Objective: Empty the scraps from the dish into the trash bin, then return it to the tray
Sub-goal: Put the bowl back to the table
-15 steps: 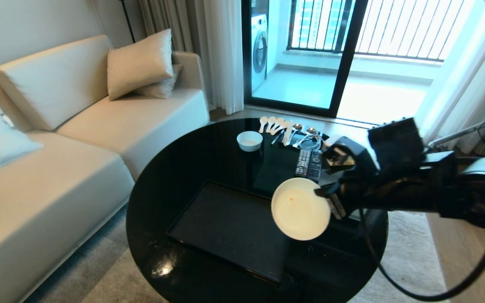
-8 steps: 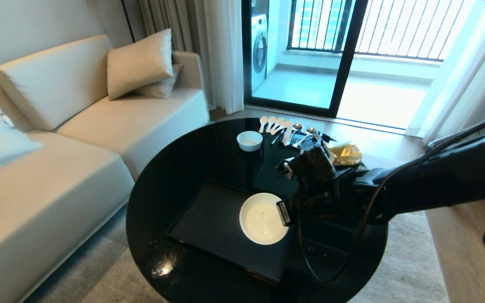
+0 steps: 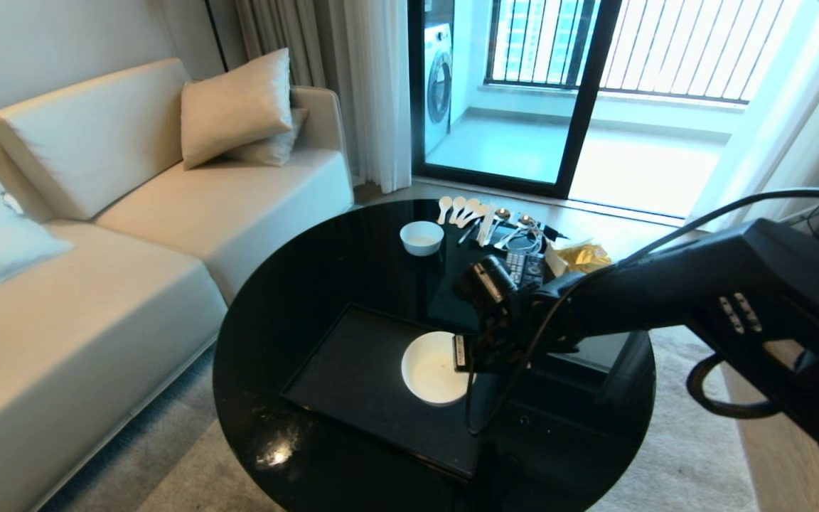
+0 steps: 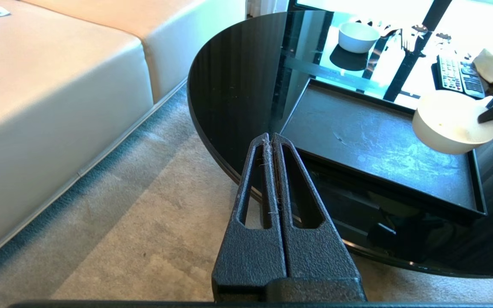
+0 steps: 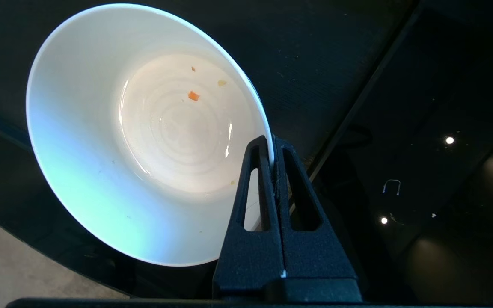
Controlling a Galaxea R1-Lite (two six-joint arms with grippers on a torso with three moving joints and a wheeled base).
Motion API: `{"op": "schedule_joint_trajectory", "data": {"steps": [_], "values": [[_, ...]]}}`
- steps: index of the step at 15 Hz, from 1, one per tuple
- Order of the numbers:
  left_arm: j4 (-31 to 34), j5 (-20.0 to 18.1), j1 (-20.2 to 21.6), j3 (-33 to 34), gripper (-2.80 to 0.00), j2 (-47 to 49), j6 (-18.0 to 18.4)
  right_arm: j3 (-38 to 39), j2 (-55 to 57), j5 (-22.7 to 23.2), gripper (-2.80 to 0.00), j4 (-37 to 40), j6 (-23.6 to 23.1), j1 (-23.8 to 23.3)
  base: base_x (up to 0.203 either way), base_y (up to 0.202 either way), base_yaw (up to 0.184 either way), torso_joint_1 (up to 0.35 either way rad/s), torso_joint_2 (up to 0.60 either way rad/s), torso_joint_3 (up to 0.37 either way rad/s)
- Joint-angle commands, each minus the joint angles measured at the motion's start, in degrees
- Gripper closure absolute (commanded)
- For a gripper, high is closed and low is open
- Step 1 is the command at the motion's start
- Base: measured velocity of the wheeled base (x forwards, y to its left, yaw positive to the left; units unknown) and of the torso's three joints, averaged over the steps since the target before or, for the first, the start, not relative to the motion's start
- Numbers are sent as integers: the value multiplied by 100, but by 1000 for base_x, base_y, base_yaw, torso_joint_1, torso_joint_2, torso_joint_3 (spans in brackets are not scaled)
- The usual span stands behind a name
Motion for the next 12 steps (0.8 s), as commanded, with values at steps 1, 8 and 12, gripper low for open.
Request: {"op": "schedule_joint_trajectory", "data": {"steps": [1,8,12], "values": [[-2,5,0,0,0,6,-4,-120,343,-3,0,16,97,-9,0,0,0,0,0,0],[-2,5,0,0,0,6,-4,-131,680,-12,0,-65,464,-231,0,0,0,0,0,0],[-2,5,0,0,0,-1,-4,-131,680,-20,0,-56,464,-346,0,0,0,0,0,0]]}}
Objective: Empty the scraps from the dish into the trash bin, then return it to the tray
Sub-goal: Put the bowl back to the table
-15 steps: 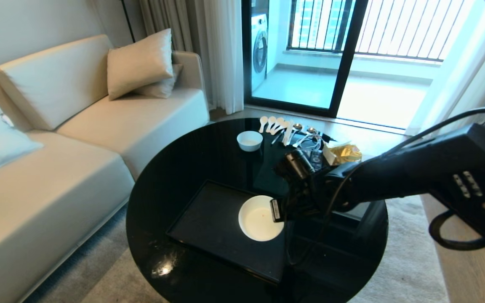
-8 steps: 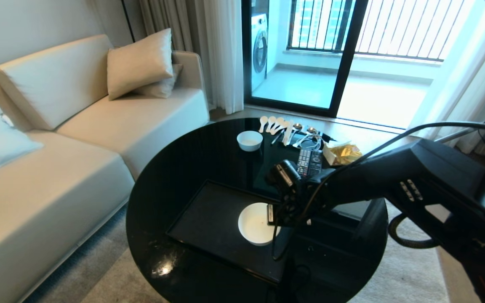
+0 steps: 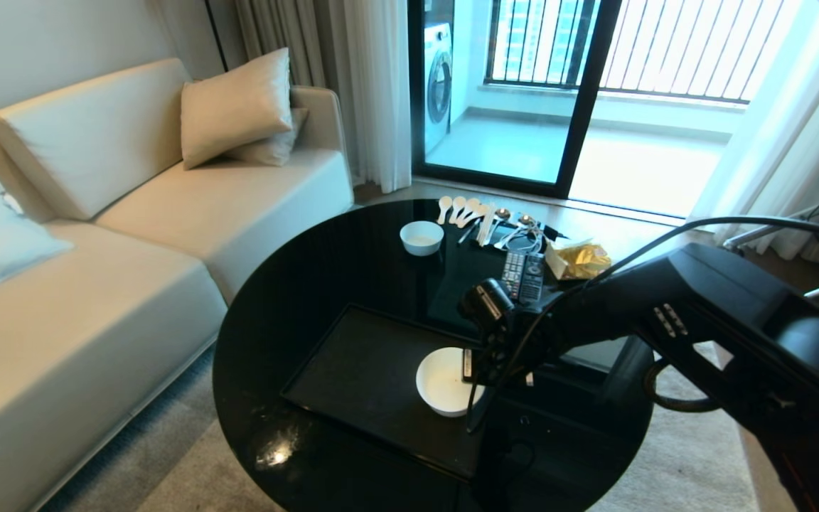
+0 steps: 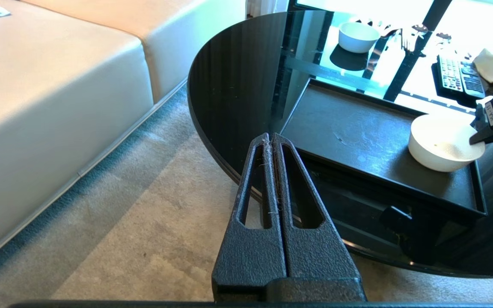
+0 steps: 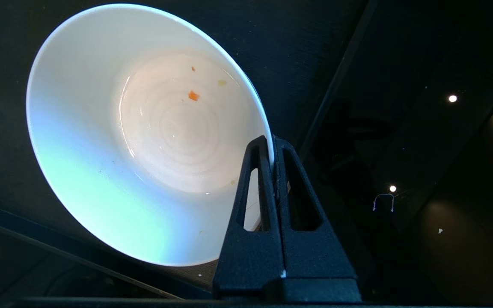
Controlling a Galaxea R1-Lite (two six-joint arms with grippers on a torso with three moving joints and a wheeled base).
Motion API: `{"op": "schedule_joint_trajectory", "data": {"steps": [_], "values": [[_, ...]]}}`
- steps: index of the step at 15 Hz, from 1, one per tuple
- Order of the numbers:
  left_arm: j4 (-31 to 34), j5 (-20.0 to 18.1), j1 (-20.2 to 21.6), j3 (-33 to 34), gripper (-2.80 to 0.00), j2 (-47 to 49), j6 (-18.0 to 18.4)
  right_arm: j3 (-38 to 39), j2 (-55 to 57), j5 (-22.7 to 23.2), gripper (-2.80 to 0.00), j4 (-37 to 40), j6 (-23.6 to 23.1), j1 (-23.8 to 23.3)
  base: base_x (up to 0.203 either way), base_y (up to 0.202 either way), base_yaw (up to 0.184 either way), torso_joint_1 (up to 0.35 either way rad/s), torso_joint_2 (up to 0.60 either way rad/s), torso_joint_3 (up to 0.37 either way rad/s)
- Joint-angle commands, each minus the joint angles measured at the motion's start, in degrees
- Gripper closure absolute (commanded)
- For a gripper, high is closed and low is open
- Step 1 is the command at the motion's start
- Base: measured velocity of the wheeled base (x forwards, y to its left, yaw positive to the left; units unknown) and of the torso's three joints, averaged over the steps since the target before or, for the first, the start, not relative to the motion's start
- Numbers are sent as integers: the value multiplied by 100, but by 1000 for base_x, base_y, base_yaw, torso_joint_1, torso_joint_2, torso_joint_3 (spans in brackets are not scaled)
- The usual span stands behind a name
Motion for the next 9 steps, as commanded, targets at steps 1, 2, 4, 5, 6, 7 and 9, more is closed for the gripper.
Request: {"op": "schedule_joint_trajectory", "data": {"steps": [1,2,4,5,6,7,9], "values": [[-2,2,0,0,0,-2,-7,8,-15,-8,-280,10,17,-23,0,0,0,0,0,0],[-2,2,0,0,0,-2,-7,8,-15,-8,-280,10,17,-23,0,0,0,0,0,0],[-2,2,0,0,0,-2,-7,8,-24,-17,-280,10,17,-23,0,0,0,0,0,0],[-2,2,0,0,0,-2,-7,8,-24,-34,-280,10,17,-23,0,0,0,0,0,0],[-2,2,0,0,0,0,-7,8,-33,-63,-280,9,9,-23,0,0,0,0,0,0],[-2,2,0,0,0,-2,-7,8,-51,-157,-280,0,8,-23,0,0,0,0,0,0],[-2,2,0,0,0,-2,-7,-2,-106,-443,-280,-24,-3,-23,0,0,0,0,0,0]]}}
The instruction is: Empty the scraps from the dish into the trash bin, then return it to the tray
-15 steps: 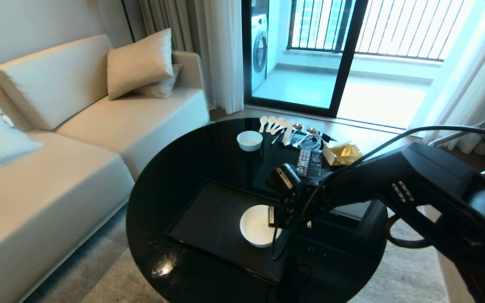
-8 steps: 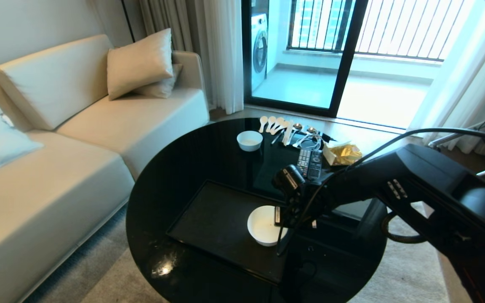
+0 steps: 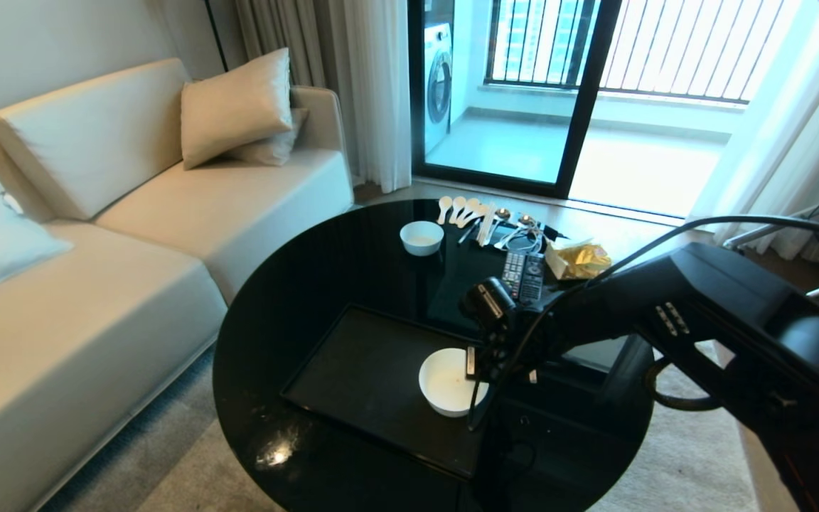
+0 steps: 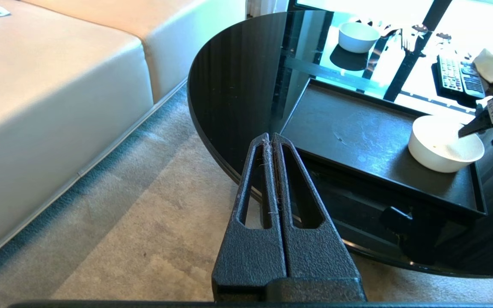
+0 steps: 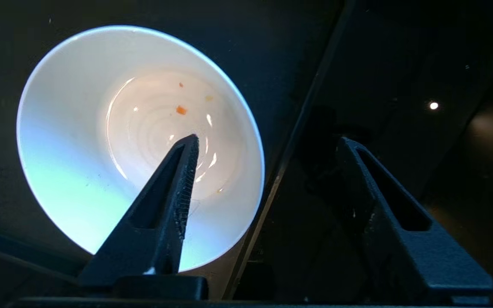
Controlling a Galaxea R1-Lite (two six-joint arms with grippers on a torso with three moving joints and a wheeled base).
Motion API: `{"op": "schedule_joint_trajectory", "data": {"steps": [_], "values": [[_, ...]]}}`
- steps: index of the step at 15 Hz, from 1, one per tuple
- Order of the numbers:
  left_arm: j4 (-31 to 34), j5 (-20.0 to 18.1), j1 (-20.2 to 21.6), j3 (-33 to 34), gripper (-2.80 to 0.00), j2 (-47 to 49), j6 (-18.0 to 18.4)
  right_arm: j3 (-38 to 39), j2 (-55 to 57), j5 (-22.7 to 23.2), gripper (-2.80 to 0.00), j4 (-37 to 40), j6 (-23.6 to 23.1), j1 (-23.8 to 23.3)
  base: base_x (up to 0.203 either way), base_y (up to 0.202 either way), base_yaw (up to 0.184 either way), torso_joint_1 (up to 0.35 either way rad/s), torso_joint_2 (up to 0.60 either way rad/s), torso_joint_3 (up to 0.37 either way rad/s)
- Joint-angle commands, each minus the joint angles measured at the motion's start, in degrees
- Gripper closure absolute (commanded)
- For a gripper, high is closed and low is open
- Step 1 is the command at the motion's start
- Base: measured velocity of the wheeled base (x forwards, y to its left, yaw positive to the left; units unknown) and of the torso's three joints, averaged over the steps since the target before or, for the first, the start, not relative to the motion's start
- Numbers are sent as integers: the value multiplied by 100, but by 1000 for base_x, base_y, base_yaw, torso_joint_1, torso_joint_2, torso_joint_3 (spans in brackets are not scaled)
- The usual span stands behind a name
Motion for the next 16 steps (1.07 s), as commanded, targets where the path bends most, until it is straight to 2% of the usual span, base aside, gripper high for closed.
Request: {"op": "schedule_joint_trajectory", "data": {"steps": [1,6,8,9,11,12,13,16], "values": [[-2,5,0,0,0,6,-7,-8,-164,-200,-280,-30,9,2,0,0,0,0,0,0],[-2,5,0,0,0,-2,-7,129,-1089,-275,-280,-30,-190,23,0,0,0,0,0,0],[-2,5,0,0,0,2,-7,369,-1653,-286,-280,-42,-405,26,0,0,0,0,0,0],[-2,5,0,0,0,-2,-7,553,-1949,-388,-280,-61,-592,17,0,0,0,0,0,0],[-2,5,0,0,0,-2,-7,958,-2380,-977,-280,-237,-1082,-7,0,0,0,0,0,0],[-2,5,0,0,0,-2,-7,1175,-2660,-1039,-273,-389,-1234,-11,0,0,0,0,0,0],[-2,5,0,0,0,-2,-7,1430,-2916,-1069,0,-557,-1382,-16,0,0,0,0,0,0],[-2,5,0,0,0,0,-7,2409,-3794,-1100,0,-1028,-1798,-132,0,0,0,0,0,0]]}}
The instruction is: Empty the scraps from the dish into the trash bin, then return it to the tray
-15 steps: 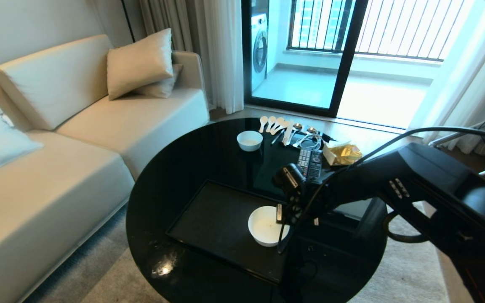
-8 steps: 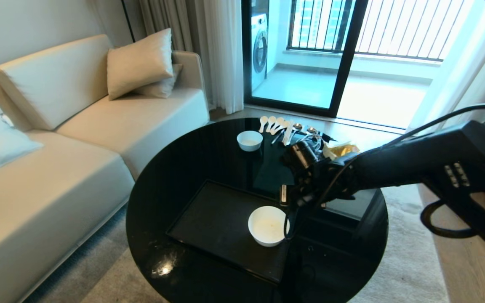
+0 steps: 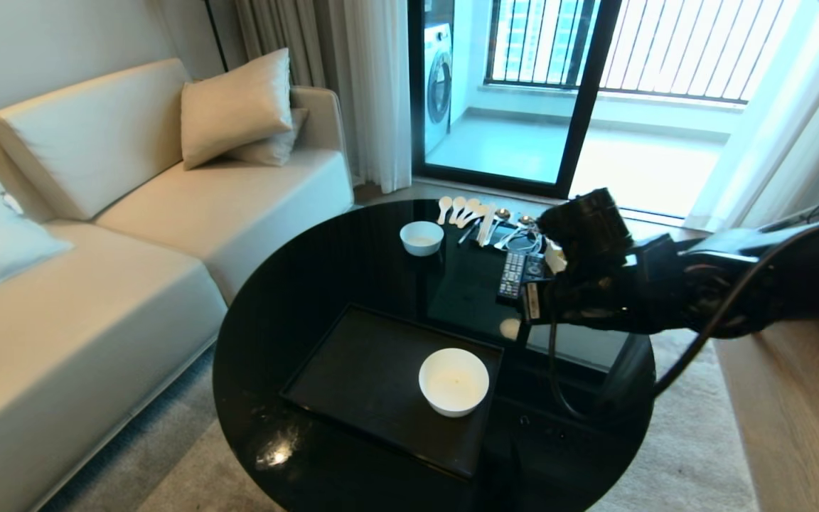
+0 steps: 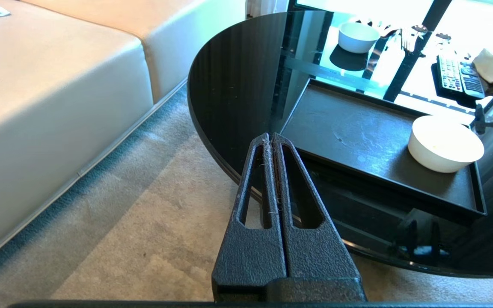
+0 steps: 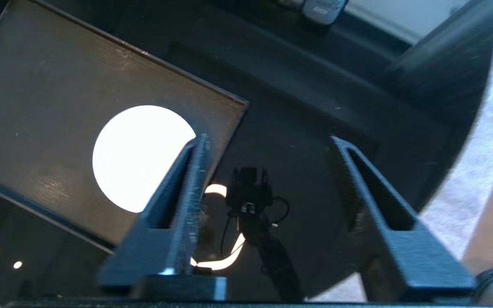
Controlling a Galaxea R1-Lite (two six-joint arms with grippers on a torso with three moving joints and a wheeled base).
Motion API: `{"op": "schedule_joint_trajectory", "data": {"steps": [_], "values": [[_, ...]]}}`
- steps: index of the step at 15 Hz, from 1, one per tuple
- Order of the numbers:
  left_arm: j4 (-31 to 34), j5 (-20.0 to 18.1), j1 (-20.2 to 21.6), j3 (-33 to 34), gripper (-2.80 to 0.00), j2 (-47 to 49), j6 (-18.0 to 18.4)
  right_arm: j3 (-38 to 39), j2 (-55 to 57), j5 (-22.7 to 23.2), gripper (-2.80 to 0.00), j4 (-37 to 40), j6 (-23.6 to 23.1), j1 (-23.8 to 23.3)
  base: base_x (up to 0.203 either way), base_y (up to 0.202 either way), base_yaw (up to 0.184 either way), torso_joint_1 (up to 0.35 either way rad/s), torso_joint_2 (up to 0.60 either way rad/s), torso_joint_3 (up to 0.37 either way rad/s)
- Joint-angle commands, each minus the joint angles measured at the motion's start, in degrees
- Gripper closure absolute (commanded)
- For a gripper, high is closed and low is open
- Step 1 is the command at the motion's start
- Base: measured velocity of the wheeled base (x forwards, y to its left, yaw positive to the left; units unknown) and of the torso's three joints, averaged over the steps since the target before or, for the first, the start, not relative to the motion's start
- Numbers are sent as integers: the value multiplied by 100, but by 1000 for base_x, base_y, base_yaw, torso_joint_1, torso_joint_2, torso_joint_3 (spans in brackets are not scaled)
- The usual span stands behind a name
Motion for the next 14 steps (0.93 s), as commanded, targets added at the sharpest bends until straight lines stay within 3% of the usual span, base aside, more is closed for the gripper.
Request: {"op": "schedule_joint_trajectory", "data": {"steps": [1,5,8,11,14], "values": [[-2,5,0,0,0,-2,-5,809,-981,-19,0,-310,-220,-168,0,0,0,0,0,0],[-2,5,0,0,0,-2,-5,2212,-1845,-17,0,-1335,-817,-758,0,0,0,0,0,0],[-2,5,0,0,0,6,-5,3280,-2555,-5,0,-2362,-1206,-1714,0,0,0,0,0,0],[-2,5,0,0,0,-1,-5,4060,-3244,14,0,-3201,-1332,-2696,0,0,0,0,0,0],[-2,5,0,0,0,-2,-5,4923,-4143,27,0,-3540,-1344,-3226,0,0,0,0,0,0]]}}
